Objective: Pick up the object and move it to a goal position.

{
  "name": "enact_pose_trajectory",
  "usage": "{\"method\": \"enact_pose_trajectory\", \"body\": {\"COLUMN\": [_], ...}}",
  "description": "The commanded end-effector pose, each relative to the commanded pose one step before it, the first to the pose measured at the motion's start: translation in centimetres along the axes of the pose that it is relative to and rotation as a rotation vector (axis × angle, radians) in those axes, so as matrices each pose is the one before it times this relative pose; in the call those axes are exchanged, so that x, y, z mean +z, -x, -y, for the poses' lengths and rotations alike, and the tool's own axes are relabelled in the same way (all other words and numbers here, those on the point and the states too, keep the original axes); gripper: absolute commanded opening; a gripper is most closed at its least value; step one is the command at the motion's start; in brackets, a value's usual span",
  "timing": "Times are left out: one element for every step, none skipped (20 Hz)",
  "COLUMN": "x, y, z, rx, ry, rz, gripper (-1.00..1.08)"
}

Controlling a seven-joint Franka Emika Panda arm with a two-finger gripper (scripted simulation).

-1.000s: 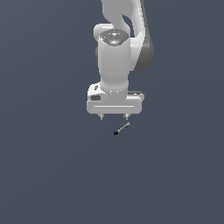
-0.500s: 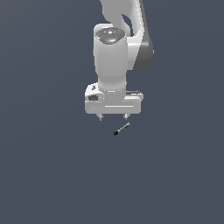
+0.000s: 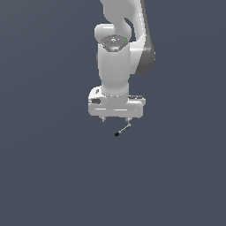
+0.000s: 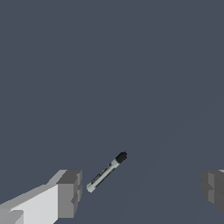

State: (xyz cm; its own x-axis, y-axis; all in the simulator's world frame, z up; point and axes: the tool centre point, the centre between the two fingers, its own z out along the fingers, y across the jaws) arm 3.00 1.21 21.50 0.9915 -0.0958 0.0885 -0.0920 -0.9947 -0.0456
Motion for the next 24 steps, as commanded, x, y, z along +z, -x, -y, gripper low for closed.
{"method": "enact_pose_trajectory", "body": {"x": [0.782,0.364,0.391,0.416,0.442,0.467,0.491,0.514,0.517,0.514,0.511,0.507,0.504,0.5,0.497,0.493,0.49,0.486,0.482,0.478,0.474,0.47,0.463,0.439], "y": [0.322,0.155,0.171,0.187,0.203,0.221,0.238,0.256,0.264,0.269,0.272,0.276,0.279,0.281,0.283,0.284,0.284,0.285,0.284,0.283,0.281,0.279,0.275,0.259], "z": [0.274,0.115,0.119,0.121,0.121,0.12,0.117,0.113,0.102,0.09,0.078,0.065,0.052,0.04,0.027,0.013,0.001,-0.012,-0.025,-0.038,-0.051,-0.063,-0.075,-0.084], "rx": [0.03546,0.01727,0.01857,0.01988,0.0212,0.02253,0.02386,0.0251,0.02546,0.02548,0.0255,0.02553,0.02555,0.02557,0.02558,0.02561,0.02562,0.02564,0.02565,0.02568,0.02568,0.0257,0.02556,0.02445], "ry": [-0.00052,-0.00012,0.0,0.00013,0.00027,0.00044,0.00064,0.00086,0.00107,0.00126,0.00145,0.00163,0.0018,0.00197,0.00214,0.0023,0.00245,0.0026,0.00273,0.00287,0.00299,0.0031,0.00319,0.00314], "rz": [0.00528,0.00232,0.00248,0.00262,0.00276,0.00289,0.003,0.00309,0.00305,0.00295,0.00285,0.00274,0.00262,0.0025,0.00236,0.00222,0.00206,0.0019,0.00174,0.00156,0.00138,0.0012,0.001,0.00077], "gripper": [1.0,1.0,1.0,1.0,1.0,1.0,1.0,1.0,1.0,1.0,1.0,1.0,1.0,1.0,1.0,1.0,1.0,1.0,1.0,1.0,1.0,1.0,1.0,1.0]}}
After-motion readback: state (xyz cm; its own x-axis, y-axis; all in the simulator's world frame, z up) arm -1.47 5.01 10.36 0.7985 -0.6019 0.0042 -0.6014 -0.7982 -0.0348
